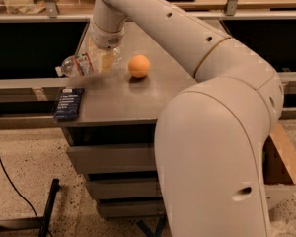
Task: Move water bottle near rxbar blueberry
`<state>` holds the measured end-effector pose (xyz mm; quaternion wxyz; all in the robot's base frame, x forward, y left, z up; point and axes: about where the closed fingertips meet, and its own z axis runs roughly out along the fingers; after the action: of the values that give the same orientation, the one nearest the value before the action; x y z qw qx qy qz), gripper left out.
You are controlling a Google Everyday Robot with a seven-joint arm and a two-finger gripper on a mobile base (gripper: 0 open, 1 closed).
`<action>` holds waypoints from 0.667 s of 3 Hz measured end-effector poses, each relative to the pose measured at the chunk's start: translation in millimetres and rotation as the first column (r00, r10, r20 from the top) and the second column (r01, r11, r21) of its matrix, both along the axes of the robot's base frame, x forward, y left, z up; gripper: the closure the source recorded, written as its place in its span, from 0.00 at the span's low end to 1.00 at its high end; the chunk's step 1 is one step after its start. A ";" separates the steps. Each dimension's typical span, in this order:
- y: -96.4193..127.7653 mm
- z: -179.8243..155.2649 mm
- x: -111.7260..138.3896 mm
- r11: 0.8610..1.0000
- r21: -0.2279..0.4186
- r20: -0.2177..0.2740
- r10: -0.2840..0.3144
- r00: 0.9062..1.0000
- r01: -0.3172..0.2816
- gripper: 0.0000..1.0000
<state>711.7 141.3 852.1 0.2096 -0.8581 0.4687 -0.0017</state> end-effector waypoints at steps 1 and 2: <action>1.4 -2.4 -4.0 1.000 0.007 -0.019 0.019 1.000 -0.019 0.37; 2.9 -5.4 -3.8 1.000 0.005 -0.022 0.020 1.000 -0.020 0.13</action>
Offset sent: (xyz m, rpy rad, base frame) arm -0.0035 0.0012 -0.0021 0.0057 0.0164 0.0163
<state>707.9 144.2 846.7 0.2067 -0.8622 0.4624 0.0110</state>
